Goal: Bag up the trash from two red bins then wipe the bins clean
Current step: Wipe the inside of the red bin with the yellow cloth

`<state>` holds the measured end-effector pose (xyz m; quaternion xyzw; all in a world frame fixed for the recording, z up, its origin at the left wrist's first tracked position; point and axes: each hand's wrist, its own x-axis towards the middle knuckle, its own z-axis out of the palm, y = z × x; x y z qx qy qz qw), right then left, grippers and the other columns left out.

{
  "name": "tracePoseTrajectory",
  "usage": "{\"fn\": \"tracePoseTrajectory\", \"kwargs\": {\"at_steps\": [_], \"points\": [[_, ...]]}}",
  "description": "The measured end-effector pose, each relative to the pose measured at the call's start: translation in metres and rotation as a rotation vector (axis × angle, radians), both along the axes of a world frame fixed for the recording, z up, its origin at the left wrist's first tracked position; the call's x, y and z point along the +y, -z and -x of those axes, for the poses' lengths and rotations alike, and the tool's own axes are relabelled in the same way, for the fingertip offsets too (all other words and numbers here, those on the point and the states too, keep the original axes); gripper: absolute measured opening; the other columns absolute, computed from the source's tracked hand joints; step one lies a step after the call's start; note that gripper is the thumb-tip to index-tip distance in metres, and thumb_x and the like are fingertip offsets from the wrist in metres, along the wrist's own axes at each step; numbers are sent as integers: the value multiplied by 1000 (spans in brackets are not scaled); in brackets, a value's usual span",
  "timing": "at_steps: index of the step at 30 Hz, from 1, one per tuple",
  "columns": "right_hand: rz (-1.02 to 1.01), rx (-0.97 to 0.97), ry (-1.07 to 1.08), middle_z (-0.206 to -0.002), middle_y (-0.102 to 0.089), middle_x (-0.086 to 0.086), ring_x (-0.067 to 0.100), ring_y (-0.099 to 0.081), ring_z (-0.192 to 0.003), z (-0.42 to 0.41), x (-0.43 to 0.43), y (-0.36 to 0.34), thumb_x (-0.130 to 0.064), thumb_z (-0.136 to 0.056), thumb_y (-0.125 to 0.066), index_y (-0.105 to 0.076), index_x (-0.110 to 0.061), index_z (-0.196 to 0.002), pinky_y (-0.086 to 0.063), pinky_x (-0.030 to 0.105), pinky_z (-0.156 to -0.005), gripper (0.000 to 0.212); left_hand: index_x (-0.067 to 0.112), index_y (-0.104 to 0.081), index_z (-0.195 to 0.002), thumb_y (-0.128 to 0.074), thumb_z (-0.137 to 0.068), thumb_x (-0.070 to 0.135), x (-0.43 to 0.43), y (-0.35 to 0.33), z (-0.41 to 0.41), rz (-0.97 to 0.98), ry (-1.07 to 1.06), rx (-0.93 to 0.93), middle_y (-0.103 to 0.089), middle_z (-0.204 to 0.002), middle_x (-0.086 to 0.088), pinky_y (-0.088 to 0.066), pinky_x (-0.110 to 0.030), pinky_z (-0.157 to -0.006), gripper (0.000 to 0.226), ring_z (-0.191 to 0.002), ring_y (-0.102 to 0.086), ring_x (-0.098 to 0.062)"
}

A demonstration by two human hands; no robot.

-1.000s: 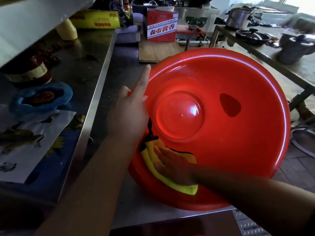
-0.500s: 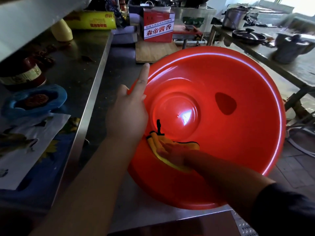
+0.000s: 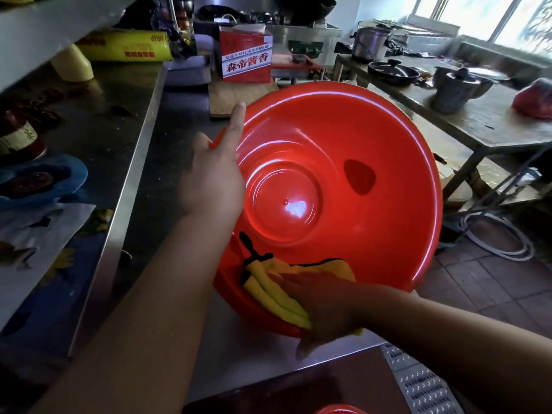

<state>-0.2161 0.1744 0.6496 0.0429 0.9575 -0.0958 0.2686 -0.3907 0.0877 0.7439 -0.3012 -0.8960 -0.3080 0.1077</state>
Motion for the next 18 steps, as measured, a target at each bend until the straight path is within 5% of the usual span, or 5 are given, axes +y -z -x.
{"fn": "tracePoseTrajectory", "kwargs": {"at_steps": [6, 10, 15, 18], "points": [[-65, 187, -10, -144, -41, 7, 31, -48, -122, -2, -11, 7, -42, -68, -76, -4, -22, -152, -43, 36, -97, 113, 47, -17, -145, -50, -90, 0, -1, -1, -4, -123, 59, 68, -29, -128, -10, -41, -43, -99, 79, -119, -39, -28], [-82, 247, -20, -139, -46, 6, 32, -52, -117, -4, -14, 7, -44, -68, -75, -10, -23, -152, -45, 35, -91, 108, 34, -25, -146, -63, -86, 19, -15, 8, -20, -40, 88, 251, -21, -143, -14, -26, -49, -105, 73, -130, -17, -34], [-77, 334, 22, -124, -59, 6, 29, -56, -111, 5, -14, -9, -47, -69, -73, -32, -27, -143, -45, 33, -81, 87, 22, -62, -120, -55, -76, 15, -38, 49, -32, 93, 272, 399, -52, -118, -12, -28, -52, -100, 45, -110, -44, -36], [-108, 353, 59, -123, -61, 5, 28, -57, -110, 8, -9, -21, -49, -72, -72, -35, -31, -142, -42, 30, -77, 82, 20, -72, -89, -48, -73, 20, -50, 64, -29, 246, 386, 440, -65, -88, -2, -15, -48, -108, 29, -94, -62, -28]]}}
